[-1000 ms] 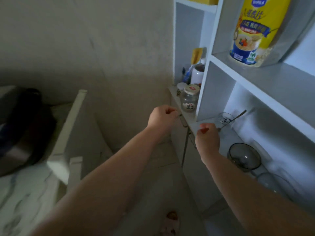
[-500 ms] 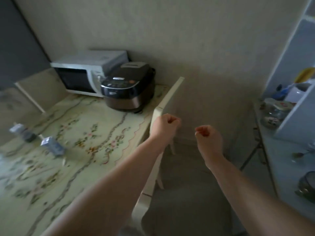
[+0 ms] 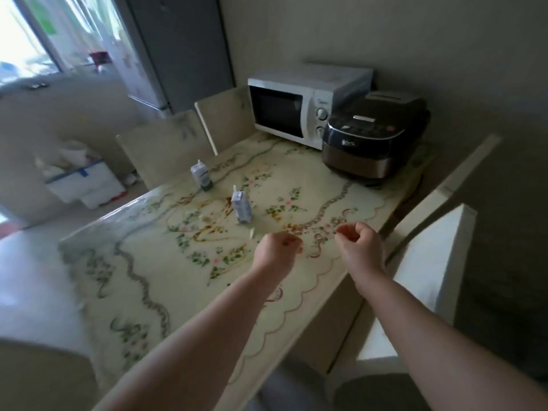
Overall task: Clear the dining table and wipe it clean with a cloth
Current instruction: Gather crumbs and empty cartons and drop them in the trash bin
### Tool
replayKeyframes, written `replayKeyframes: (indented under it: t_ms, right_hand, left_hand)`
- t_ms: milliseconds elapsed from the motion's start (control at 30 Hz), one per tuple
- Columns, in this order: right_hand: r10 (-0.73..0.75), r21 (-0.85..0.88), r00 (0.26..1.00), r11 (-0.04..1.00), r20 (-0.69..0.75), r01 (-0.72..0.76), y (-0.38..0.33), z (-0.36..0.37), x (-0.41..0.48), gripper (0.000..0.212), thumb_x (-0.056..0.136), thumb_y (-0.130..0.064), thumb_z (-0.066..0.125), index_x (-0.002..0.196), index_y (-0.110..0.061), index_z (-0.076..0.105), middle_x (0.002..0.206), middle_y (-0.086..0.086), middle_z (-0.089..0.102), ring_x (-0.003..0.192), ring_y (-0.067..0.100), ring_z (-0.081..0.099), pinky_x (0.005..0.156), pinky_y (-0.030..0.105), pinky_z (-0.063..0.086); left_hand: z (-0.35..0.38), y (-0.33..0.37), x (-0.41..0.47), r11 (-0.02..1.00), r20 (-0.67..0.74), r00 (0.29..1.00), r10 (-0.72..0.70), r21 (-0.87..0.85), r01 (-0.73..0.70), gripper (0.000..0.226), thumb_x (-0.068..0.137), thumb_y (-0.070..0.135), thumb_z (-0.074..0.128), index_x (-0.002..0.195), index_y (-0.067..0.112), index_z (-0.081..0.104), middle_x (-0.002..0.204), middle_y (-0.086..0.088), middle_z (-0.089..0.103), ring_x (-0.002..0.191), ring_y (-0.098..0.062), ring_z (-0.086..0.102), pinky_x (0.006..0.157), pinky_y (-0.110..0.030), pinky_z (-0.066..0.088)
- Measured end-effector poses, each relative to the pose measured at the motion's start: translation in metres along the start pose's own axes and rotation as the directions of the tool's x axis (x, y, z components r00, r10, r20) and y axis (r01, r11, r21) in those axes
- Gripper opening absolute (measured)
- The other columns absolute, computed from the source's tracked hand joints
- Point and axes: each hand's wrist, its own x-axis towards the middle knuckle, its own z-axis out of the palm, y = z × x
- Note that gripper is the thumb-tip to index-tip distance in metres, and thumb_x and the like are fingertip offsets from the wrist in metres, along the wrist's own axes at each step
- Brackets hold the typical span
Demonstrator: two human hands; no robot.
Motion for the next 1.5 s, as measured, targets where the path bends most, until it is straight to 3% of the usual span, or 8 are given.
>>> replayKeyframes:
  t_ms: [167, 467, 700, 800, 1000, 1133, 1300, 1500]
  right_hand:
    - [0.025, -0.07, 0.999, 0.997, 0.037, -0.022, -0.007, 0.067, -0.011, 0.021, 0.087, -0.017, 0.063, 0.072, -0.03, 0.056, 0.08, -0.009, 0.061, 0.084, 0.016, 0.06, 0.077, 0.032, 0.053]
    - [0.099, -0.117, 0.985, 0.99, 0.143, -0.083, -0.001, 0.14, -0.025, 0.011, 0.087, -0.011, 0.063, 0.082, -0.021, 0.064, 0.084, -0.003, 0.066, 0.082, 0.016, 0.064, 0.067, 0.027, 0.052]
    - [0.102, -0.146, 0.98, 0.986, 0.171, -0.077, 0.003, 0.164, 0.004, 0.008, 0.087, -0.015, 0.063, 0.084, -0.023, 0.064, 0.086, -0.004, 0.067, 0.082, 0.015, 0.063, 0.067, 0.027, 0.051]
    - [0.107, -0.169, 0.975, 0.983, 0.196, -0.074, 0.004, 0.18, 0.03, 0.009, 0.086, -0.014, 0.062, 0.087, -0.022, 0.065, 0.089, -0.003, 0.067, 0.081, 0.015, 0.062, 0.061, 0.023, 0.047]
    - [0.221, -0.345, 0.939, 0.931, 0.264, -0.122, 0.014, 0.218, 0.086, 0.014, 0.083, -0.014, 0.062, 0.078, -0.027, 0.062, 0.092, -0.006, 0.069, 0.082, 0.014, 0.061, 0.055, 0.019, 0.043]
    - [0.274, -0.458, 0.889, 0.885, 0.368, -0.083, 0.02, 0.243, 0.117, 0.012, 0.084, -0.019, 0.066, 0.095, -0.022, 0.064, 0.099, -0.001, 0.067, 0.08, 0.015, 0.057, 0.051, 0.018, 0.036]
    - [0.265, -0.601, 0.88, 0.799, 0.395, 0.028, 0.027, 0.263, 0.137, 0.027, 0.081, -0.039, 0.068, 0.103, -0.023, 0.065, 0.102, -0.002, 0.067, 0.088, 0.02, 0.061, 0.068, 0.024, 0.044]
    - [0.279, -0.669, 0.868, 0.739, 0.41, 0.078, 0.033, 0.28, 0.146, 0.036, 0.077, -0.053, 0.068, 0.097, -0.024, 0.063, 0.098, -0.002, 0.067, 0.078, 0.017, 0.053, 0.067, 0.025, 0.038]
  left_hand:
    - [-0.064, -0.056, 0.018, 0.992, -0.037, 0.991, -0.125, -0.027, 0.124, 0.011, 0.093, 0.022, 0.061, 0.093, 0.018, 0.071, 0.081, 0.006, 0.069, 0.064, -0.008, 0.057, 0.055, -0.022, 0.048]
    - [-0.134, -0.117, 0.033, 0.968, -0.052, 0.97, -0.237, -0.093, 0.232, 0.012, 0.093, 0.018, 0.061, 0.1, 0.012, 0.068, 0.09, -0.002, 0.069, 0.068, -0.01, 0.054, 0.058, -0.02, 0.045]
    - [-0.14, -0.124, 0.053, 0.958, -0.085, 0.96, -0.266, -0.133, 0.254, 0.008, 0.093, 0.015, 0.06, 0.088, 0.018, 0.066, 0.088, 0.0, 0.067, 0.071, -0.01, 0.056, 0.06, -0.019, 0.046]
    - [-0.14, -0.126, 0.068, 0.947, -0.097, 0.948, -0.302, -0.145, 0.287, 0.007, 0.093, 0.017, 0.06, 0.094, 0.016, 0.067, 0.093, -0.001, 0.069, 0.076, -0.009, 0.058, 0.063, -0.02, 0.045]
    - [-0.15, -0.122, 0.107, 0.926, -0.158, 0.915, -0.37, -0.147, 0.349, 0.01, 0.094, 0.017, 0.059, 0.099, 0.015, 0.068, 0.091, 0.0, 0.068, 0.075, -0.011, 0.059, 0.06, -0.02, 0.045]
    - [-0.145, -0.123, 0.131, 0.904, -0.169, 0.893, -0.417, -0.178, 0.388, 0.01, 0.095, 0.018, 0.058, 0.099, 0.016, 0.067, 0.091, 0.0, 0.069, 0.073, -0.012, 0.057, 0.062, -0.023, 0.046]
    - [-0.131, -0.126, 0.149, 0.876, -0.16, 0.865, -0.476, -0.175, 0.45, 0.011, 0.095, 0.017, 0.059, 0.099, 0.017, 0.068, 0.091, 0.002, 0.069, 0.081, -0.012, 0.062, 0.065, -0.022, 0.046]
    - [-0.125, -0.121, 0.164, 0.853, -0.152, 0.843, -0.516, -0.181, 0.49, 0.01, 0.095, 0.017, 0.057, 0.1, 0.016, 0.067, 0.09, 0.002, 0.068, 0.07, -0.01, 0.055, 0.055, -0.018, 0.046]
